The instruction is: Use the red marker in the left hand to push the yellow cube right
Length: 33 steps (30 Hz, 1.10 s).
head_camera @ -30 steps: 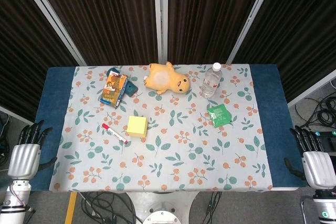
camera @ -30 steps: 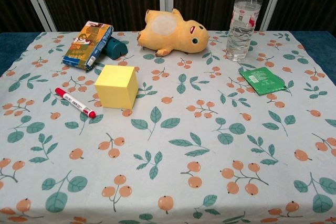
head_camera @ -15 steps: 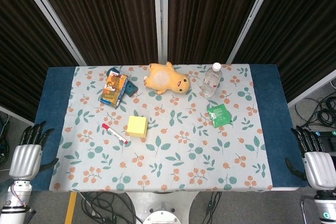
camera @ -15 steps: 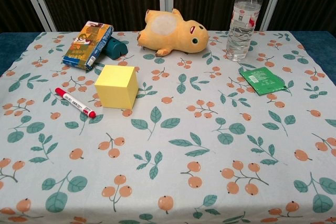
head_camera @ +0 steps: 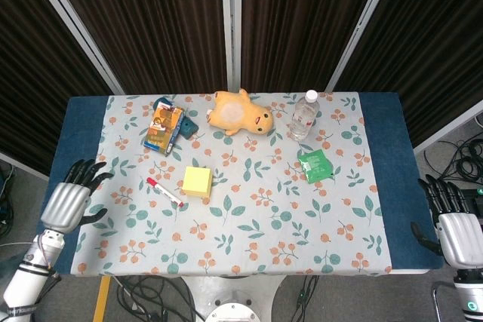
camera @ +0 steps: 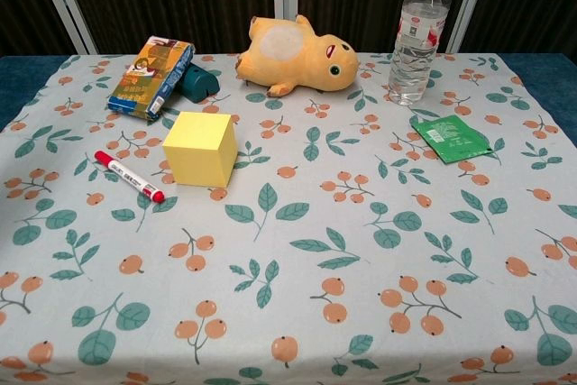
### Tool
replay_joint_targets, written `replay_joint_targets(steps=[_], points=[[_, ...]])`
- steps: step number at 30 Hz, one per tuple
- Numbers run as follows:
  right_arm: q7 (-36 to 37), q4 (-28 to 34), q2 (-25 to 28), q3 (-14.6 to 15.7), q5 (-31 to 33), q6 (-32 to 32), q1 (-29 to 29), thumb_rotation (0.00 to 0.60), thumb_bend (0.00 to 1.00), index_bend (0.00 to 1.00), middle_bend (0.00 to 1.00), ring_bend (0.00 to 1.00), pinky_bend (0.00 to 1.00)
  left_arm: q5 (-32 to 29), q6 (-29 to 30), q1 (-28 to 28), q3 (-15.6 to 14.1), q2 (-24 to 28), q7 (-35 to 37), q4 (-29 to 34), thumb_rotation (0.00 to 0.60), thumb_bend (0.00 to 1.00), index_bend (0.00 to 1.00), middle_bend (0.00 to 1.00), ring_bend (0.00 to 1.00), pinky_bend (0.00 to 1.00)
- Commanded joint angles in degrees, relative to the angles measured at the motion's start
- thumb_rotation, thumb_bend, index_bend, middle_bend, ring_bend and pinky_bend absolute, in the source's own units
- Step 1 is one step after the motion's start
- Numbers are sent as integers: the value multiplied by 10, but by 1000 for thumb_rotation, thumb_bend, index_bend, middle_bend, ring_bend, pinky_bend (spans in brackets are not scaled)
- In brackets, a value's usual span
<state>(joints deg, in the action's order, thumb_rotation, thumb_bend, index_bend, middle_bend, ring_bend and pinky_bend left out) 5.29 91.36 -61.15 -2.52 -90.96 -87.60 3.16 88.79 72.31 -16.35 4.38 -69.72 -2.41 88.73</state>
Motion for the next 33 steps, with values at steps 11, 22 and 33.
replay_joint_targets(steps=[11,22,33], points=[[-1,3,5,1,2,-1,-1,600,251,0,35,0,0,42,-154,-151,-6,-113,105,-202,600,259,307,270,103,75],[-1,2,5,1,8,4,0,600,252,0,35,0,0,47,-212,-205,-34,-179,118,-278,600,259,307,272,103,75],[1,1,8,2,14,1,-6,600,250,0,35,0,0,28,-222,-217,-43,-207,107,-307,600,265,424,389,165,77]])
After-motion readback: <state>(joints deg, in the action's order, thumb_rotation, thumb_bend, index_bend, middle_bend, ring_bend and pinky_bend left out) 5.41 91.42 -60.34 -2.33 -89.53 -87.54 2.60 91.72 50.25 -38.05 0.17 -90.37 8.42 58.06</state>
